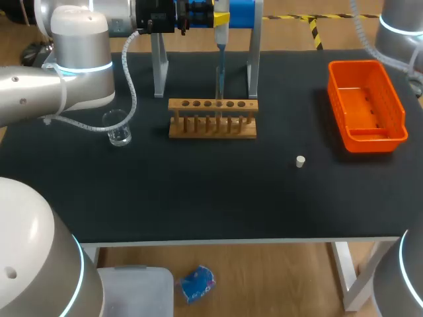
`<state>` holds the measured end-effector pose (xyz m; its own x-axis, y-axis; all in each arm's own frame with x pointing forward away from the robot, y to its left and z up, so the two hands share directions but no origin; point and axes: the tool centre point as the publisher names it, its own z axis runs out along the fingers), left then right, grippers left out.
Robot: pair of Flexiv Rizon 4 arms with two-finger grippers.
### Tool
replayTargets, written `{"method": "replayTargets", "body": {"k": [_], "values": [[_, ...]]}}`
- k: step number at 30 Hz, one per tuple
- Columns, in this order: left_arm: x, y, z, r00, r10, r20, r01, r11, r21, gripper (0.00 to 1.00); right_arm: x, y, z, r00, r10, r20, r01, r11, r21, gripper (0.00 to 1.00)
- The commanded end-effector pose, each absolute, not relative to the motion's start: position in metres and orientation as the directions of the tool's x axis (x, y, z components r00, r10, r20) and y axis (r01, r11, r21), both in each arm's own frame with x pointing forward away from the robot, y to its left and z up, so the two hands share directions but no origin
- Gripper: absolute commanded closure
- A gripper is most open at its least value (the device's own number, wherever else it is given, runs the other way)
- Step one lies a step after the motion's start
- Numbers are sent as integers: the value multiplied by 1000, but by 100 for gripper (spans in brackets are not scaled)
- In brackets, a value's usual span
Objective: Invert the test tube, pick up the pipette, mount the tip to pipette, aspirate from beaker and dispense into the tube, eject the tip, return the pipette, and cap with the stopper.
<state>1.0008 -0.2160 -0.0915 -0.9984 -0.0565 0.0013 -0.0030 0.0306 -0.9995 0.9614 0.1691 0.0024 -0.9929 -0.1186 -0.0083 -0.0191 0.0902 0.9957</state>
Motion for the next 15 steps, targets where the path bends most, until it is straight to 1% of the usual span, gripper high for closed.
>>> {"method": "replayTargets", "body": {"k": [1,15], "values": [[1000,-217,-92,-998,-61,0,-2,29,-1000,100,981,181,-2,-988,-155,-3,-16,84,996,100],[1000,-217,-92,-998,-61,0,-2,29,-1000,100,998,199,-3,-983,-186,5,-3,42,999,100]]}}
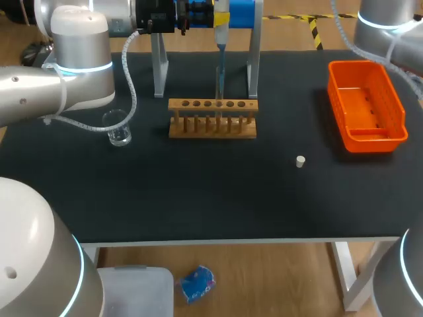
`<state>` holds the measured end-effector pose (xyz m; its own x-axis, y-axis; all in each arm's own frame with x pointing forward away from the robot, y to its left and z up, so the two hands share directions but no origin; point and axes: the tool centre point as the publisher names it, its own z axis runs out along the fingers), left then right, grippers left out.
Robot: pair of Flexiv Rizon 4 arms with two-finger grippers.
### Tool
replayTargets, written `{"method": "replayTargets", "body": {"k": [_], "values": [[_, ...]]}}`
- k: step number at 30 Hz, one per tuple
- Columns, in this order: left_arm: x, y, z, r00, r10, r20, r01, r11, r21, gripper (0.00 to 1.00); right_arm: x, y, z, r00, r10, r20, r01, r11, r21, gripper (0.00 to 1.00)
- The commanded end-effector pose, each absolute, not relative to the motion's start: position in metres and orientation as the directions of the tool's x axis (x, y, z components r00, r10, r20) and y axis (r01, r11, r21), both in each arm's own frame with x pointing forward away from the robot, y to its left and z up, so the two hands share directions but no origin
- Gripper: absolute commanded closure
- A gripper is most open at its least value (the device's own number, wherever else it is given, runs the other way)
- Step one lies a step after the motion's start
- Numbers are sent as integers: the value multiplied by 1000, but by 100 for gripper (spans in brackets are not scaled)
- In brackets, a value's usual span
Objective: Invert the test tube, pick up the pipette, mount the tip to pipette, aspirate from beaker and dispense into the tube, eject the tip, return the pipette, and cap with the stopper.
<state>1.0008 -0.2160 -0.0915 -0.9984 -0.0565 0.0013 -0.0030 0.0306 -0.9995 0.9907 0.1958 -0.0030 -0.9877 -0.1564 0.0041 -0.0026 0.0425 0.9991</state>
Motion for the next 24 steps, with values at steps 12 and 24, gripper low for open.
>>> {"method": "replayTargets", "body": {"k": [12,24], "values": [[1000,-217,-92,-998,-61,0,-2,29,-1000,100,1001,205,-4,-979,-204,10,2,42,999,100],[1000,-217,-92,-998,-61,0,-2,29,-1000,100,1004,210,-10,-976,-215,26,19,39,999,100]]}}
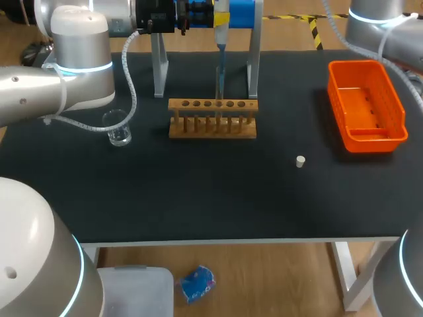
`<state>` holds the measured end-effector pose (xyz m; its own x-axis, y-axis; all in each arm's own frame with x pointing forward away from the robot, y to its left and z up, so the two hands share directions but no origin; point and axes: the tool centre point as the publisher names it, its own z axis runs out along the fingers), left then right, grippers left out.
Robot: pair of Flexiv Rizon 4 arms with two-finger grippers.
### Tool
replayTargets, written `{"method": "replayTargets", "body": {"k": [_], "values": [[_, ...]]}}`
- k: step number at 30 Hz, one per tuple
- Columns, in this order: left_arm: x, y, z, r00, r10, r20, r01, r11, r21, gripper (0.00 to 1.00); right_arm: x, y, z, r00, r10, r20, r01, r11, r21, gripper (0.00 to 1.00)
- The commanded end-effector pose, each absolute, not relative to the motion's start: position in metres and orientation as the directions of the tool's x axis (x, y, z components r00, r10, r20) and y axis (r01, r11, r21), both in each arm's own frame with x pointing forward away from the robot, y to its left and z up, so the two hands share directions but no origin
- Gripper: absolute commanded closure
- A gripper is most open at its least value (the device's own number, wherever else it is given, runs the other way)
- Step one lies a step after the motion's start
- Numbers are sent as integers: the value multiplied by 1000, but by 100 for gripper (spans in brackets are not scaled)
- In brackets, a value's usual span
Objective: Invert the test tube, pick up the pipette, mount the tip to pipette, aspirate from beaker and dispense into the tube, eject the tip, return the pipette, and cap with the stopper.
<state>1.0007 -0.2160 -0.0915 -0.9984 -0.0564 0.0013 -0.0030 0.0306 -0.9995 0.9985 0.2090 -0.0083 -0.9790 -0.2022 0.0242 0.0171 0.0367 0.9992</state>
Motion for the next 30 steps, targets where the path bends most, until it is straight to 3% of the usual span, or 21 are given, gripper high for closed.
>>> {"method": "replayTargets", "body": {"k": [1,30], "values": [[1000,-217,-92,-998,-61,0,-2,29,-1000,100,1004,210,-10,-976,-216,27,19,40,999,100],[1000,-217,-92,-998,-61,0,-2,29,-1000,100,999,207,-20,-977,-206,50,42,42,998,100]]}}
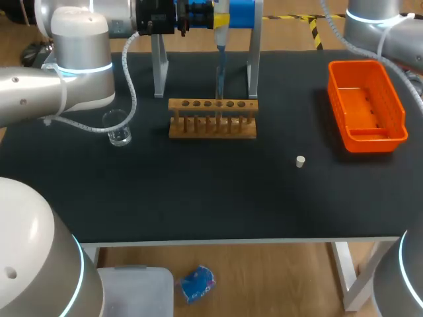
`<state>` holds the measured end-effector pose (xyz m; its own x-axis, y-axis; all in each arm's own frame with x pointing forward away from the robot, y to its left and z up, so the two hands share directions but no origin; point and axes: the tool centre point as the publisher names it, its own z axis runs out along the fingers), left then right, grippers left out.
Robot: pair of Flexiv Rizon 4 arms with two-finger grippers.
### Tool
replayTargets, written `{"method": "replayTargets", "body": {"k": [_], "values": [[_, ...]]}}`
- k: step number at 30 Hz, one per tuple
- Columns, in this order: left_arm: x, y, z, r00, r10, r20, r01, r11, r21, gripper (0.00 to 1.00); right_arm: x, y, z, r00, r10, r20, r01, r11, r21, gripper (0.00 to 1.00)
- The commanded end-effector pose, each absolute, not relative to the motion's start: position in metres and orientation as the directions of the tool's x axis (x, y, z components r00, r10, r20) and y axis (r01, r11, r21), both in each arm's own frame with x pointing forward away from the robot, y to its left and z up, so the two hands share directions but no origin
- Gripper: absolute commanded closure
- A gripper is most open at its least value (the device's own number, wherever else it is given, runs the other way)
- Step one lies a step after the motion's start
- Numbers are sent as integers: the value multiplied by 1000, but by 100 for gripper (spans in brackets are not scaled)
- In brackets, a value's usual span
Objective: Invert the test tube, pick up the pipette, mount the tip to pipette, aspirate from beaker and dispense into the tube, eject the tip, return the pipette, and cap with the stopper.
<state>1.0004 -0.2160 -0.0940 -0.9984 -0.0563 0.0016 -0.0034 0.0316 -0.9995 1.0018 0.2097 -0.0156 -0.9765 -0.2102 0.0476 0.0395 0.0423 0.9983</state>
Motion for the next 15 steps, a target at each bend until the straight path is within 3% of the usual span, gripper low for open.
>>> {"method": "replayTargets", "body": {"k": [1,15], "values": [[1000,-217,-92,-998,-61,0,-2,29,-1000,100,999,207,-21,-977,-205,52,44,42,998,100],[1000,-217,-92,-998,-61,0,-2,29,-1000,100,995,207,-27,-976,-207,68,60,46,997,100]]}}
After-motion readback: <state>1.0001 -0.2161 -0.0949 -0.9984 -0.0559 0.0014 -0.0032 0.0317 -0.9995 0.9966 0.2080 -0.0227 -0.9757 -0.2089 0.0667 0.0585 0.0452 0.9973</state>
